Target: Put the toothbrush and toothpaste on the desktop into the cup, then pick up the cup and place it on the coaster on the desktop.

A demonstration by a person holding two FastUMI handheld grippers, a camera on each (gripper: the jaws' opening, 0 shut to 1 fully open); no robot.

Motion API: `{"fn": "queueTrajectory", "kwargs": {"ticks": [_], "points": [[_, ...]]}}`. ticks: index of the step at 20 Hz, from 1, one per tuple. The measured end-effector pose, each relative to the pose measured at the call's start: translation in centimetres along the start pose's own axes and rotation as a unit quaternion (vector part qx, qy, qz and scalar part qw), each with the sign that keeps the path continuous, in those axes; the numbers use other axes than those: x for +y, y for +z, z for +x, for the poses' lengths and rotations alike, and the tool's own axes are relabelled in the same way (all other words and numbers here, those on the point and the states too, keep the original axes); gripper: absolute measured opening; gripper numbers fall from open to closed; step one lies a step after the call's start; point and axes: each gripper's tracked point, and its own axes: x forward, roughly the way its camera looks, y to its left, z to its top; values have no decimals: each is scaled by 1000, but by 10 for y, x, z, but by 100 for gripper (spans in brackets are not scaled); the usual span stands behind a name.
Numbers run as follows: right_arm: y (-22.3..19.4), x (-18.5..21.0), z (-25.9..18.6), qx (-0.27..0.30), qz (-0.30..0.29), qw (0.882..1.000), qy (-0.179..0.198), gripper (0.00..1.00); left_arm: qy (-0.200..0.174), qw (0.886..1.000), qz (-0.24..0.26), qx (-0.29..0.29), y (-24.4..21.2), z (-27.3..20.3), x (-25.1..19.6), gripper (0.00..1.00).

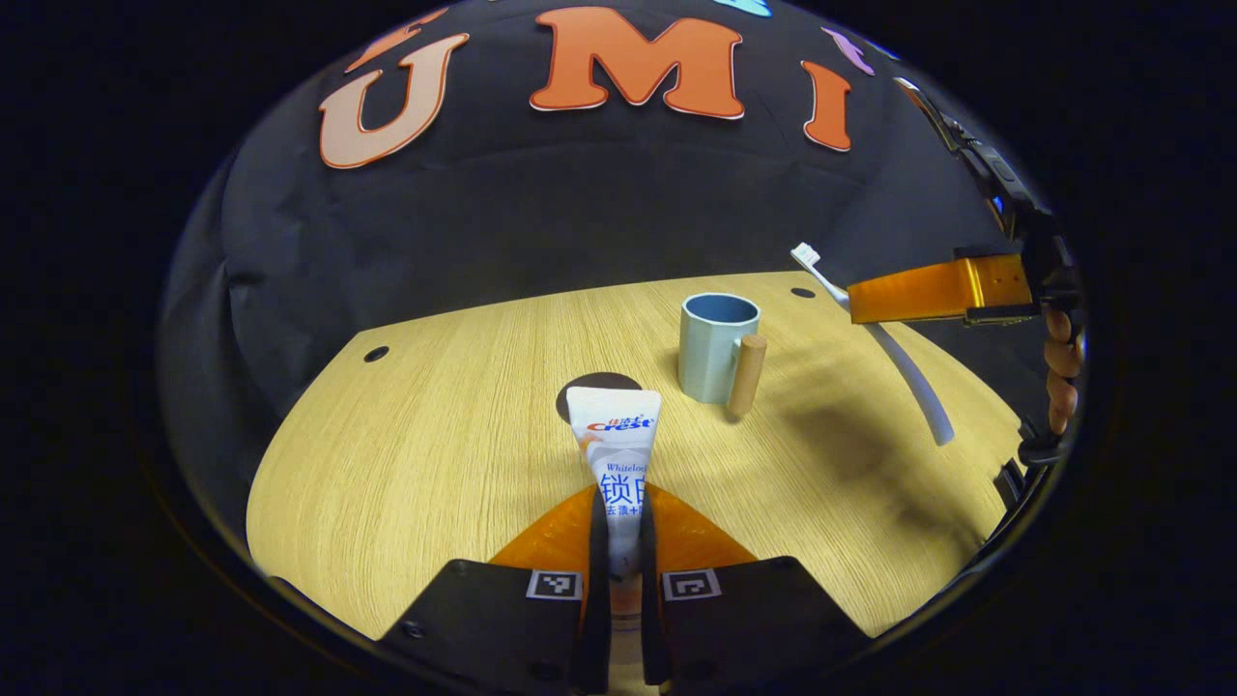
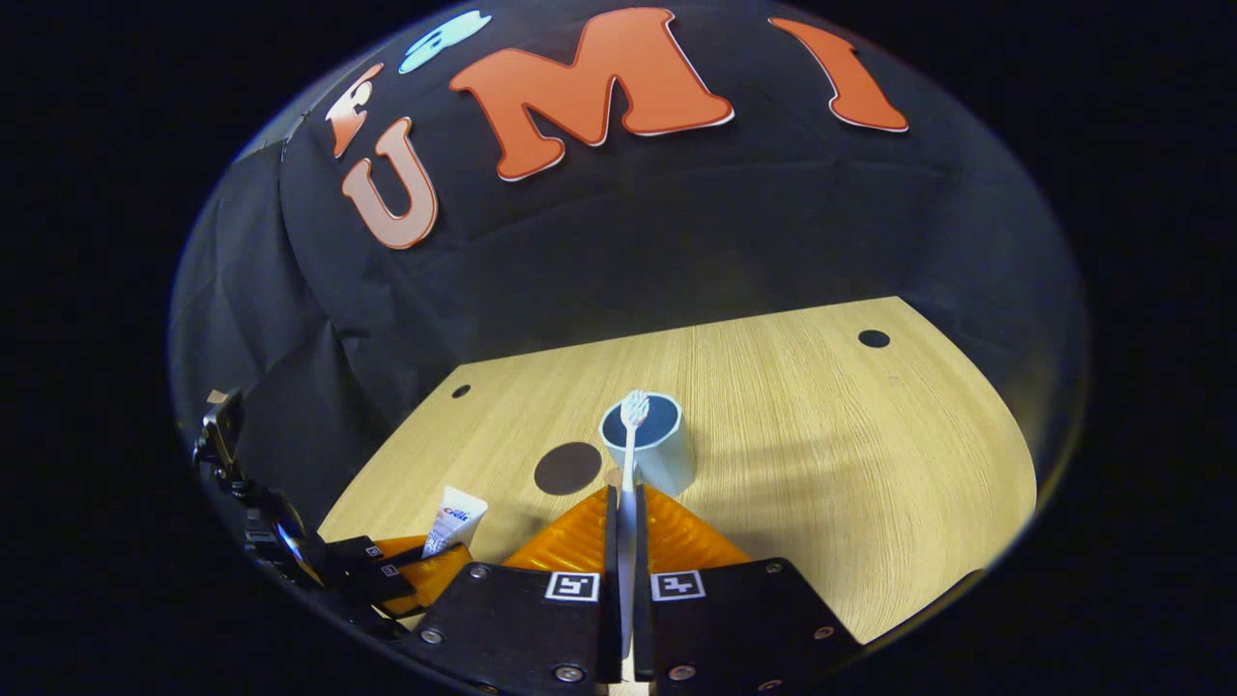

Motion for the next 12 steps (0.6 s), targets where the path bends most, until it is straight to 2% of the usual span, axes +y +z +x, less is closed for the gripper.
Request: {"fn": "queueTrajectory", "kwargs": {"ticks": [3, 4, 9, 12], "points": [[25, 7, 18, -30, 6, 1000, 8, 5, 2, 1000, -5, -10, 6, 4, 7, 19], [32, 9, 22, -40, 9, 999, 11, 5, 0, 1000, -7, -13, 8, 7, 10, 16], [53, 8, 35, -77, 31, 996, 30, 5, -3, 1000, -11, -26, 13, 16, 12, 16], [67, 4, 46, -108, 23, 994, 28, 5, -3, 999, -16, -32, 16, 20, 15, 16]]}}
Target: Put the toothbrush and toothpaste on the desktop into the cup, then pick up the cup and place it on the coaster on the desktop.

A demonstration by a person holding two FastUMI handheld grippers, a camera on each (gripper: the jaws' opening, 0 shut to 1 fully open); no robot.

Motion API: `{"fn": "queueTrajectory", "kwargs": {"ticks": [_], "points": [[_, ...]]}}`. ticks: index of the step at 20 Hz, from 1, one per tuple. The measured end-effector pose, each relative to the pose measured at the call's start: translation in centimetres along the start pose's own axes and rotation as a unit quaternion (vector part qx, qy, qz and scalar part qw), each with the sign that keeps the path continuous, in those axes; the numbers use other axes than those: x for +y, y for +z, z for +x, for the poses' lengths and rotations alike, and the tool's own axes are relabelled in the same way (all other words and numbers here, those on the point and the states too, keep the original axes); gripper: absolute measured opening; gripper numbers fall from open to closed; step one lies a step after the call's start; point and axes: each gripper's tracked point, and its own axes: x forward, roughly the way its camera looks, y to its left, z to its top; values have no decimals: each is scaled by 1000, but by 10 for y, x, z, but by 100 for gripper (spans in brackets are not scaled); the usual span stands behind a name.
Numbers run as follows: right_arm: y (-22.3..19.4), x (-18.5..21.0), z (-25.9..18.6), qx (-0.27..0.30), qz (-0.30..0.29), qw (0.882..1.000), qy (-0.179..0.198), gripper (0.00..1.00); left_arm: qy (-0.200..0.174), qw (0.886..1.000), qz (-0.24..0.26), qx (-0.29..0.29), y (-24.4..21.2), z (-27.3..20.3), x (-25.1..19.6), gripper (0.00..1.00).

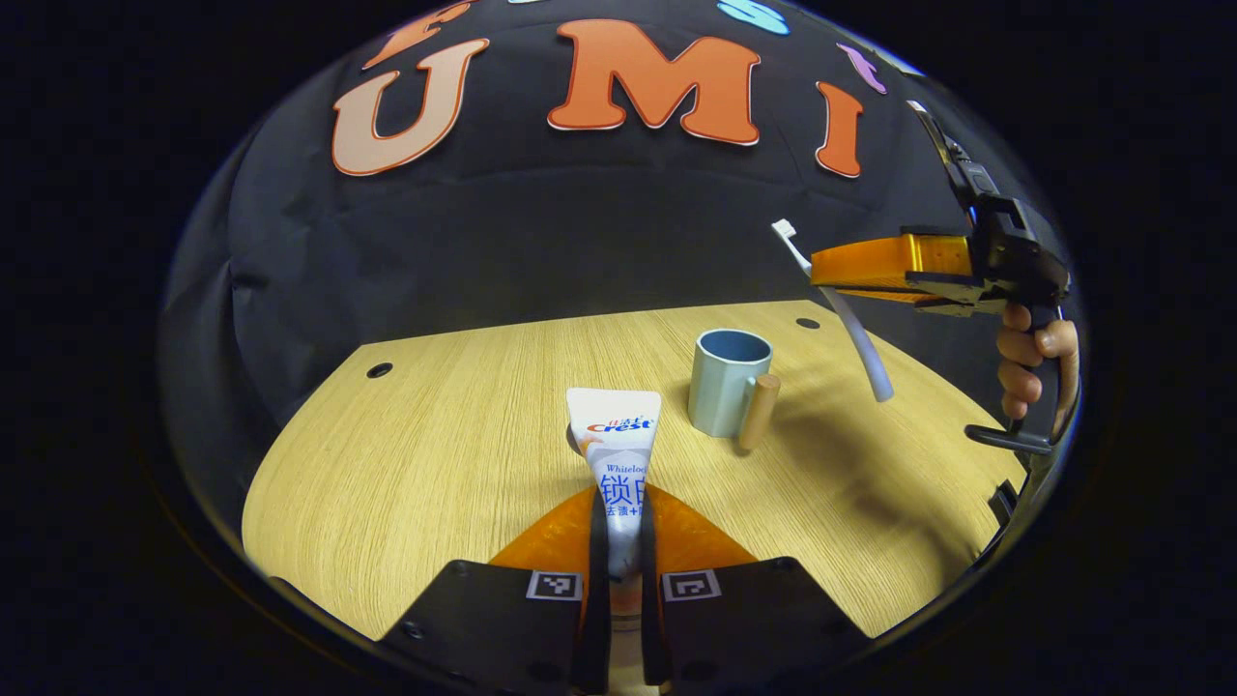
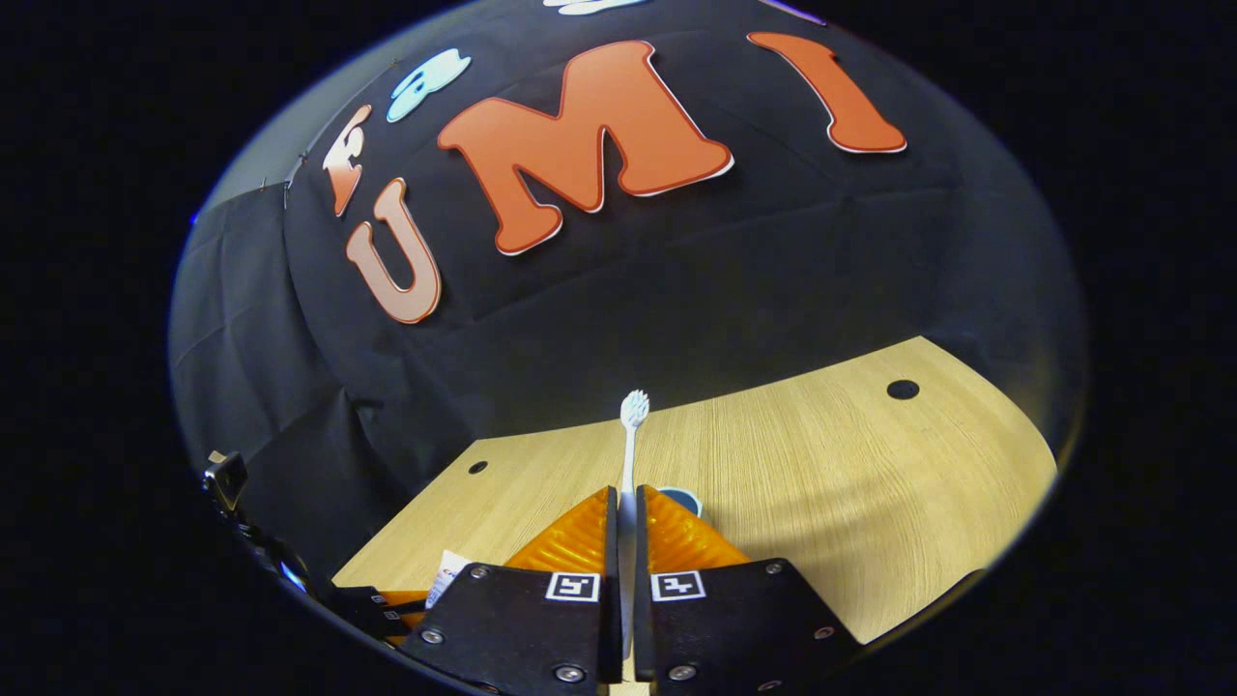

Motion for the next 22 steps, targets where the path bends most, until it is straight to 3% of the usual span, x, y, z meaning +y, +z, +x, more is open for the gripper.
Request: {"fn": "queueTrajectory", "kwargs": {"ticks": [8, 12, 16, 17, 22], "points": [[21, -4, 37, -74, -12, 997, 13, 5, -14, 1000, -17, -6, -4, 4, -4, 16], [39, -2, 51, -134, -43, 990, 15, 5, -11, 1000, -24, 3, -6, 4, -4, 16], [37, 1, 67, -138, -35, 989, 24, 5, -6, 1000, -24, 10, -7, 3, -4, 14], [37, -2, 71, -143, -42, 989, 21, 5, -5, 1000, -25, 12, -8, 3, -5, 19], [34, -1, 85, -170, -82, 982, 24, 5, -7, 999, -30, 14, -5, 2, -7, 14]]}}
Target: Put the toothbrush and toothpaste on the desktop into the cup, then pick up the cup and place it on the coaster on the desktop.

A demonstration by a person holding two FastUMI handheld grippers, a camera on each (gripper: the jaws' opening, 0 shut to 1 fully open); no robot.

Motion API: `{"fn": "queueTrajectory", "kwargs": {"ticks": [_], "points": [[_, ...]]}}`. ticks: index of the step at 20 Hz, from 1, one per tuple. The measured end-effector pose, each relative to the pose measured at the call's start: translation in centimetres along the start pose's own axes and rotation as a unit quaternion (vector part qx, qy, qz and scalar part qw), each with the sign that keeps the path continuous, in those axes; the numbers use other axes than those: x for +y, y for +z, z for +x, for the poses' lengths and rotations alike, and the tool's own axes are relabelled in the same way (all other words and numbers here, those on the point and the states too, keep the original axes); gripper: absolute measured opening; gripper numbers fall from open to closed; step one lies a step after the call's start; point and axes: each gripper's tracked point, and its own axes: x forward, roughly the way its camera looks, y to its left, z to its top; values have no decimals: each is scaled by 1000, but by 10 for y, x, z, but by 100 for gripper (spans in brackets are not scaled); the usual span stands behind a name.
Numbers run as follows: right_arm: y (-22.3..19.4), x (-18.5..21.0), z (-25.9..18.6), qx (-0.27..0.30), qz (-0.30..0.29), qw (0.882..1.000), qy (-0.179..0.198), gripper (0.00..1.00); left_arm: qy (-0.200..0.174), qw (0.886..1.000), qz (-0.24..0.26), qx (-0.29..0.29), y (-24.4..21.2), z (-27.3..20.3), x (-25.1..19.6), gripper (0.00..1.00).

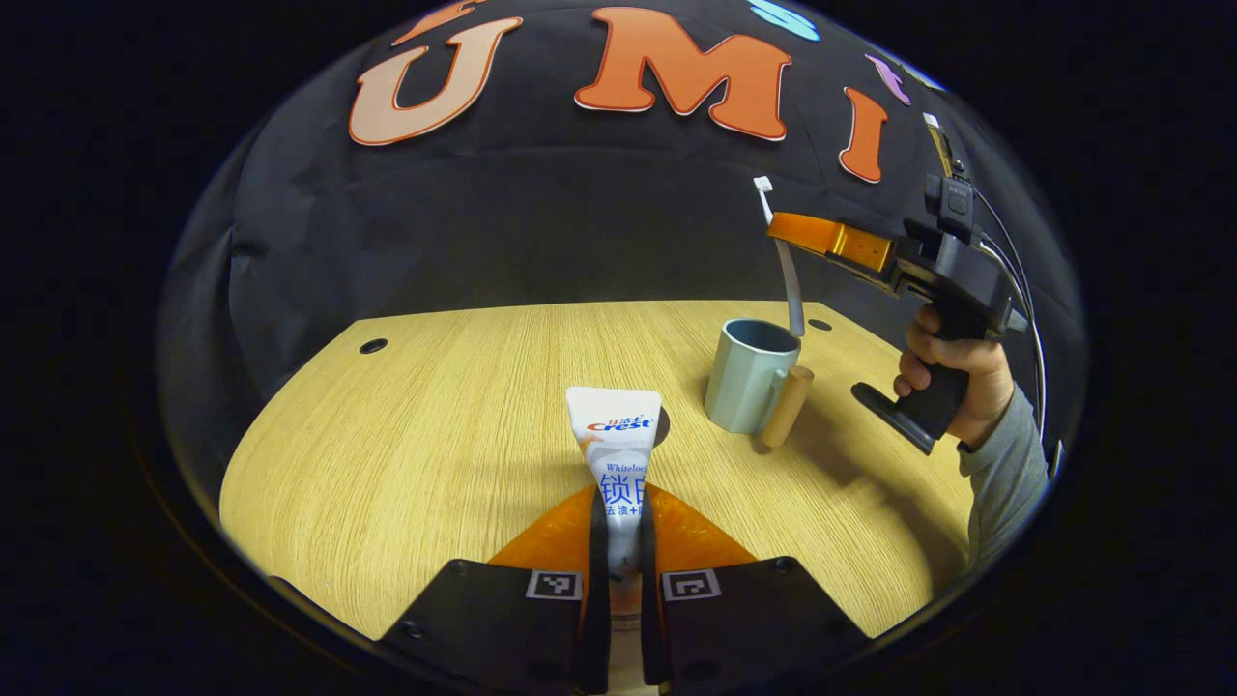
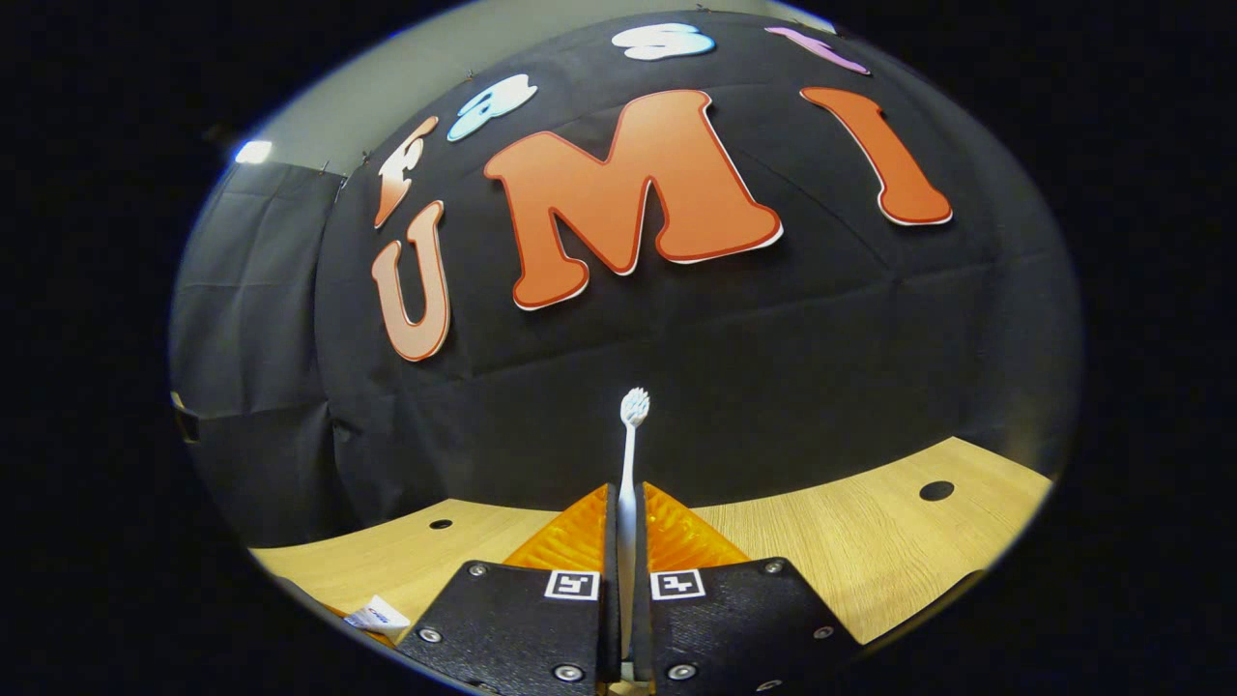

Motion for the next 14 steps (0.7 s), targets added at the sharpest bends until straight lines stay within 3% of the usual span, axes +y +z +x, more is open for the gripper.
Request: {"fn": "queueTrajectory", "kwargs": {"ticks": [6, 14], "points": [[-21, -2, 2, 2, -14, 1000, -5, 5, 9, 1000, -1, -2, 24, -16, 1, 19], [-24, -9, -2, -35, -34, 999, -14, 5, 10, 999, -4, -31, 49, -27, 3, 16]]}}
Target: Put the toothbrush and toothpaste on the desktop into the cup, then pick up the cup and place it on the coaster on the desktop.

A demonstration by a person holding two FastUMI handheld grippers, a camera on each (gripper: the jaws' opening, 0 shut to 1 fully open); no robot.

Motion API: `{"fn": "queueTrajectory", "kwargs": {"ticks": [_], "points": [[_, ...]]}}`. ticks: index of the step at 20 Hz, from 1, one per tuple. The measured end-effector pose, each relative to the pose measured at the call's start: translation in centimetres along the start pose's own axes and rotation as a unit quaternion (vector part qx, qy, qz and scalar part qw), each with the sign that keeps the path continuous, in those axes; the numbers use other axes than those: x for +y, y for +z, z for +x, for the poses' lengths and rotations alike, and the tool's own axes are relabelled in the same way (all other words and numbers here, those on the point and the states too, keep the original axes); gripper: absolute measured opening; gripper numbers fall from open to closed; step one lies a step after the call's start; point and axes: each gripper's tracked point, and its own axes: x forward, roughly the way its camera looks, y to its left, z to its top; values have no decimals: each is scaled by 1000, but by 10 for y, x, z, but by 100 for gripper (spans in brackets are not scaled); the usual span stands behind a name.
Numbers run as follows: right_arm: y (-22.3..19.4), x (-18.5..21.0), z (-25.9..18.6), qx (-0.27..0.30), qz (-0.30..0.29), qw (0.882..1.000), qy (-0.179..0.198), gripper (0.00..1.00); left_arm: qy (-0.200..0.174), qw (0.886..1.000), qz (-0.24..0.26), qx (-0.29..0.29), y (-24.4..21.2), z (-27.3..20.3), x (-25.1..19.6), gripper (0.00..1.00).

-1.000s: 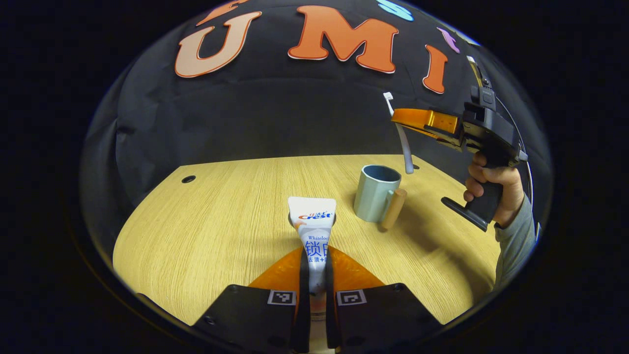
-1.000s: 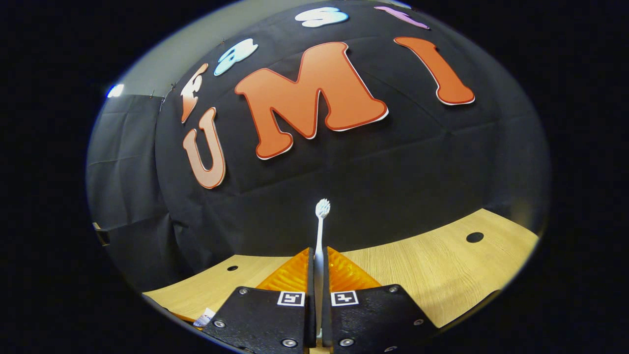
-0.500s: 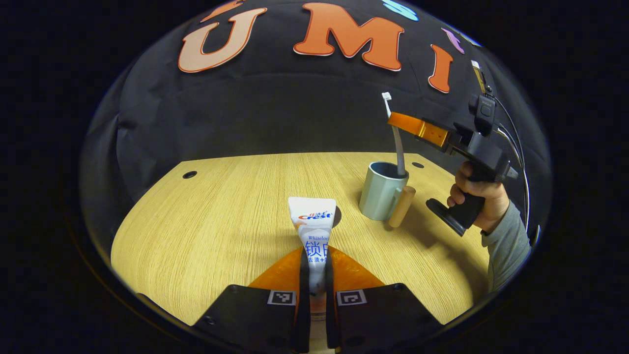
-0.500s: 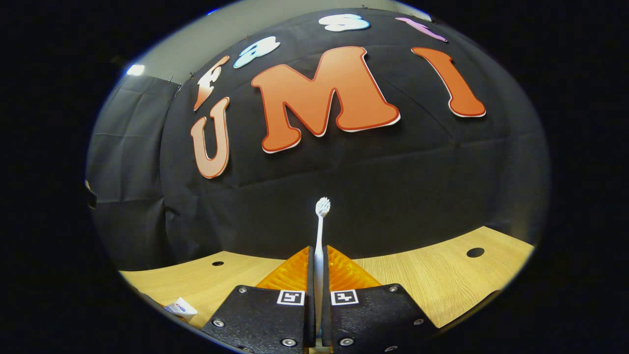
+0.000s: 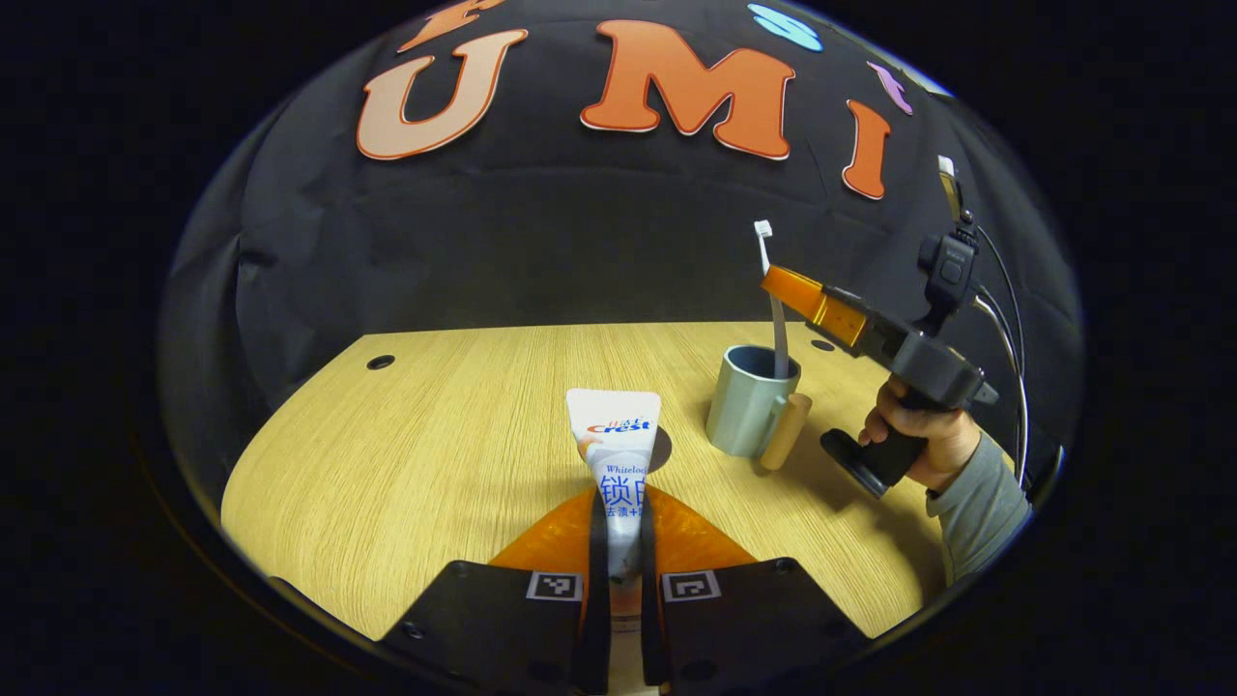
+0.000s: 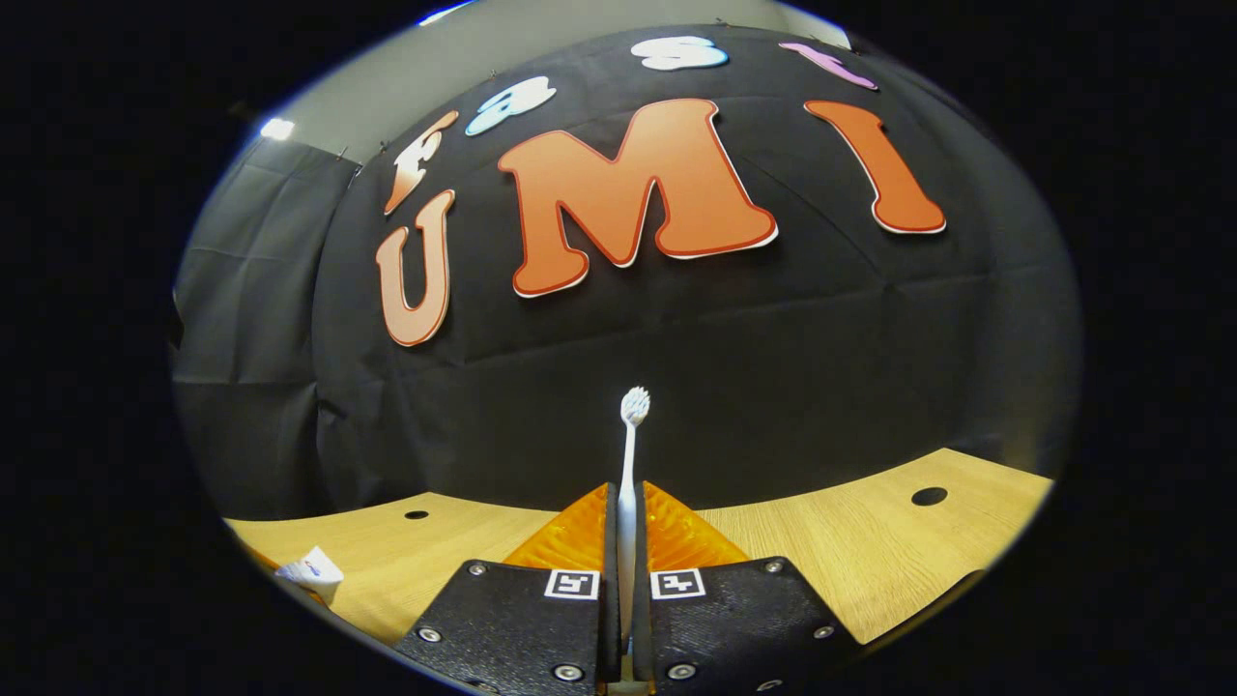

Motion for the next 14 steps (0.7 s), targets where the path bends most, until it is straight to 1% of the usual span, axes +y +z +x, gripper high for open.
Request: {"fn": "queueTrajectory", "kwargs": {"ticks": [2, 4, 6, 8, 10, 11, 12, 14], "points": [[2, -1, -6, -19, -20, 1000, -4, 6, 0, 1000, 1, -4, 8, 3, -3, 16], [0, -1, -10, -23, -33, 999, -7, 6, -1, 1000, 2, -8, 17, 10, -4, 16], [-2, -1, -14, -21, -26, 999, -10, 7, 0, 1000, 3, -12, 24, 13, -8, 16], [-4, -3, -17, -14, -20, 1000, -14, 8, -3, 1000, 4, -18, 30, 12, -14, 16], [-13, -5, -22, 5, -23, 1000, -18, 9, -9, 1000, 5, -21, 37, 13, -21, 16], [-14, -6, -26, 10, -26, 999, -19, 13, -11, 1000, 6, -23, 43, 14, -24, 16], [-16, -6, -29, 13, -30, 999, -19, 10, -12, 1000, 5, -25, 48, 18, -25, 16], [-19, -7, -34, 20, -32, 999, -22, 10, -17, 999, 5, -32, 59, 25, -30, 16]]}}
